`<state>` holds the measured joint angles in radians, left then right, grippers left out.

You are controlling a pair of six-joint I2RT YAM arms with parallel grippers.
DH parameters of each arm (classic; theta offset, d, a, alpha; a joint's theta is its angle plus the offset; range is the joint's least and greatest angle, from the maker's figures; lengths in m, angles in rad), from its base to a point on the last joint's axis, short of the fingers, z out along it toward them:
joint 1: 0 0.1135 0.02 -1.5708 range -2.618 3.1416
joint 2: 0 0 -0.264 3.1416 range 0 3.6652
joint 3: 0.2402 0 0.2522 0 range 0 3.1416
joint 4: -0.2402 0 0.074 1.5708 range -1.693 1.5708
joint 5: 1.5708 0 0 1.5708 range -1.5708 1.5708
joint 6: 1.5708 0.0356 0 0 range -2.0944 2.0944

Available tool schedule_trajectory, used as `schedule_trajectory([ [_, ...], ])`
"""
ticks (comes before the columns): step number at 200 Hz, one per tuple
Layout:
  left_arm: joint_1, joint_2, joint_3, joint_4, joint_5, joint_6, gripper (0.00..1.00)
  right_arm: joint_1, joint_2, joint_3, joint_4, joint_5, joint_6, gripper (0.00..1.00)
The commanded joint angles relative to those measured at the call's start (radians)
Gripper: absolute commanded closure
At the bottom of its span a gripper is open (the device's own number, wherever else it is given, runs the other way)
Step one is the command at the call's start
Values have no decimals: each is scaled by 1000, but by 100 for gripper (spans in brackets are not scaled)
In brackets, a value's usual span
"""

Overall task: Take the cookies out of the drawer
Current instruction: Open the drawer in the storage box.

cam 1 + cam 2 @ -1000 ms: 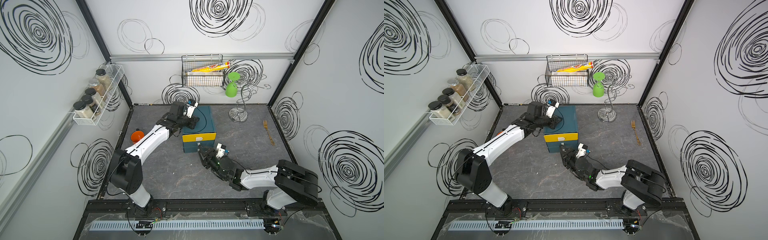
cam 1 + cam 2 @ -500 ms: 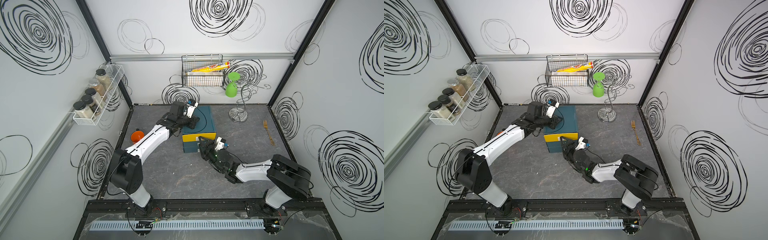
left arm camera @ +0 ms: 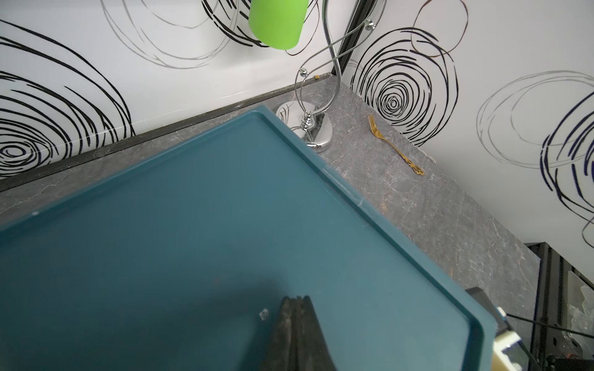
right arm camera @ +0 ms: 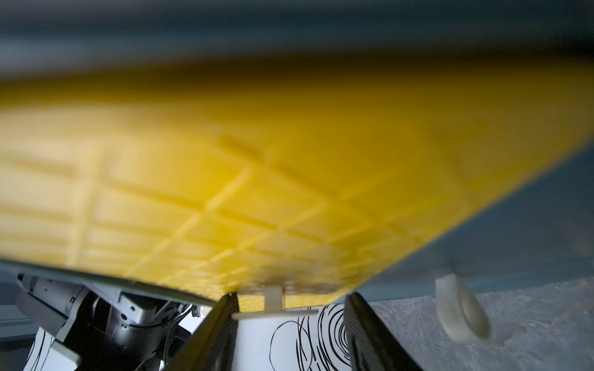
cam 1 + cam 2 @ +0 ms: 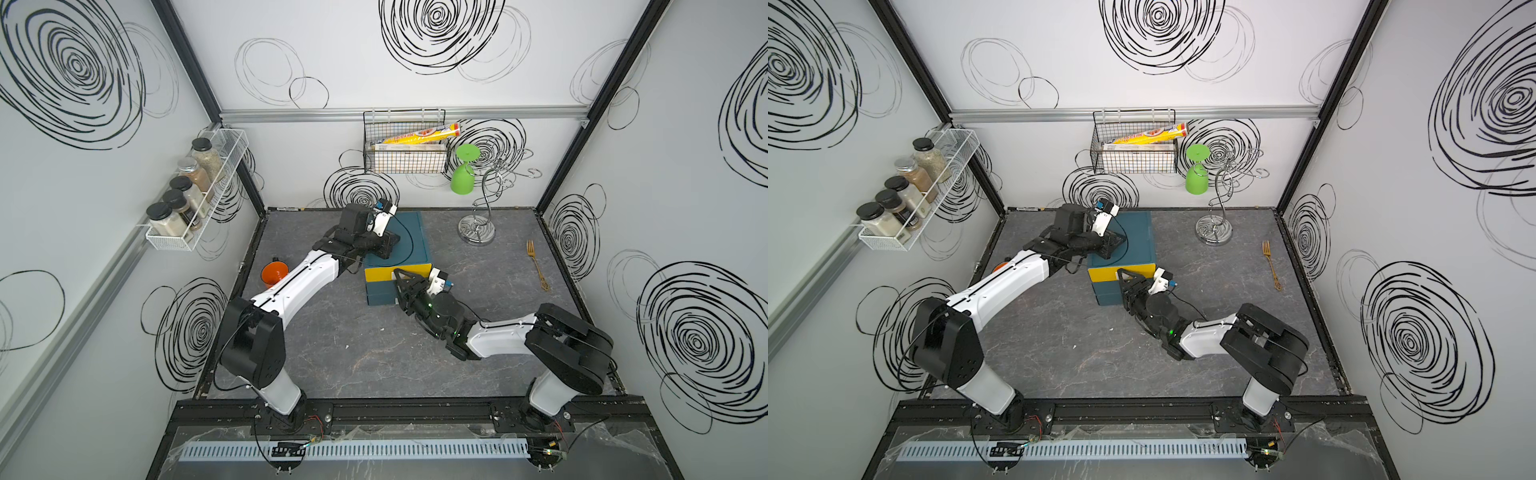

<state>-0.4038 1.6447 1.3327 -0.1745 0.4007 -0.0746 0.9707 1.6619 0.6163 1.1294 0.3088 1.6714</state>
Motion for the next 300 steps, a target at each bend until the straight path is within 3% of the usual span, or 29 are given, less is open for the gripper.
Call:
schedule_trajectory([
  [1,5,43,-60,-174,-21,-2,94,-19,17,34,4,6,-1,44],
  [90,6,39,-86,-159,-6,1,94,-47,32,56,-11,2,17,57],
  [115,5,42,-87,-158,-5,2,94,-47,33,65,-14,-2,8,65],
  [177,5,46,-87,-154,-8,3,94,-43,23,48,-7,-57,5,71],
  [300,7,64,-76,-163,-16,-1,94,148,-56,-82,-29,36,65,73],
])
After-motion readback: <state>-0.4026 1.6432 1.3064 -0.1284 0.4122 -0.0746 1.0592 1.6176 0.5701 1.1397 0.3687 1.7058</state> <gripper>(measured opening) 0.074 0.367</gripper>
